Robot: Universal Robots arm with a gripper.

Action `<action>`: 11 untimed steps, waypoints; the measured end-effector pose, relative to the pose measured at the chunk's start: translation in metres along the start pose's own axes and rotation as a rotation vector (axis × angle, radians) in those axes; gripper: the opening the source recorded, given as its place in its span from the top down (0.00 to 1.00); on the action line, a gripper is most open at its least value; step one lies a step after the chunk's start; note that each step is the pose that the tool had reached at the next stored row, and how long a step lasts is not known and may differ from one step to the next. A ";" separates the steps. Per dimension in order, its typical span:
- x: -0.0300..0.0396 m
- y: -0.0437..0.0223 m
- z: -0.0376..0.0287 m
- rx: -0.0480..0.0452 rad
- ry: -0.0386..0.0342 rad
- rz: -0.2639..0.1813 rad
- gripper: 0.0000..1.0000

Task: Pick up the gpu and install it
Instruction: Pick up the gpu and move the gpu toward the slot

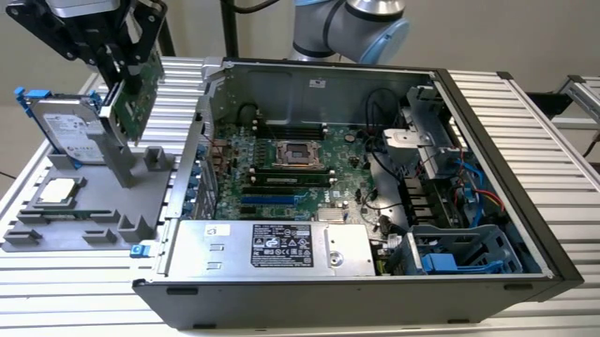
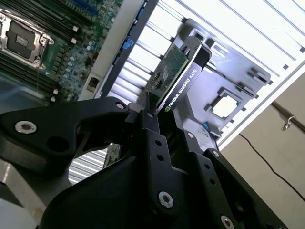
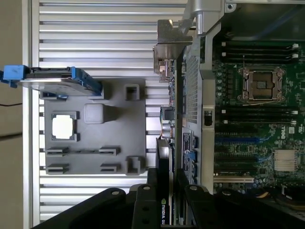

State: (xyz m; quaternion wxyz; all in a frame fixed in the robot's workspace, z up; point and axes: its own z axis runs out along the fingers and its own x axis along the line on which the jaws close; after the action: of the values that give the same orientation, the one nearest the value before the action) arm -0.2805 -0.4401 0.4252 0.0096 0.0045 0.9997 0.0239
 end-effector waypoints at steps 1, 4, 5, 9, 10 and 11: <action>-0.0012 0.0000 0.0000 0.0000 0.0000 0.000 1.00; -0.0050 0.0000 0.0001 0.0000 -0.0001 0.000 1.00; -0.0063 0.0000 0.0001 0.0000 0.0000 0.000 1.00; -0.0115 0.0001 0.0002 0.0000 0.0000 0.000 1.00; -0.0128 0.0001 0.0002 0.0000 0.0001 0.000 1.00; -0.0141 0.0001 0.0002 0.0001 0.0001 0.000 1.00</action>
State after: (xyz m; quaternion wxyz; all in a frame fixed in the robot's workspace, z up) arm -0.2665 -0.4401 0.4252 0.0096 0.0045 0.9997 0.0239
